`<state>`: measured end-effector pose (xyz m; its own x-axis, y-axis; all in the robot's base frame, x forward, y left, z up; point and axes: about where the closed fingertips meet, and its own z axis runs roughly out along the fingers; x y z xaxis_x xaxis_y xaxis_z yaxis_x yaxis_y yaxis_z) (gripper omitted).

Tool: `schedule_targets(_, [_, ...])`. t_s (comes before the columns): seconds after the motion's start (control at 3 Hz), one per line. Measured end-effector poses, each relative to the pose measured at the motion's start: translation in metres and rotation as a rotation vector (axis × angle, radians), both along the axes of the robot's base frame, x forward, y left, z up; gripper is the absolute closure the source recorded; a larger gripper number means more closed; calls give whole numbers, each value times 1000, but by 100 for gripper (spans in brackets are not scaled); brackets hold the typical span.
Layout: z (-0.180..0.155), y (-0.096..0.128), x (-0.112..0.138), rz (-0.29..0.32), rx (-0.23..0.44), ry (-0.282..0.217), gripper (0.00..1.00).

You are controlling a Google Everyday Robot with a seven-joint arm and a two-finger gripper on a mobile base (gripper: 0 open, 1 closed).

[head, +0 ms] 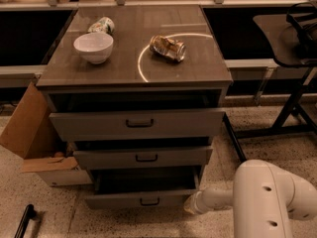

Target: Close bottom drawer

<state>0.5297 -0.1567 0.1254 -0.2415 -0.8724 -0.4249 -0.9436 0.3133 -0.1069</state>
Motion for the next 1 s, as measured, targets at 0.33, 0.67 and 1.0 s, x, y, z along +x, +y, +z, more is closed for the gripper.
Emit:
schedule_targets(0.33, [-2,-8,23,-16,4,-61,100])
schedule_targets(0.67, [-4,-12,44,-25,19,-101,100])
schedule_targets(1.0, [-6,-15,72,-32,32,-132,100])
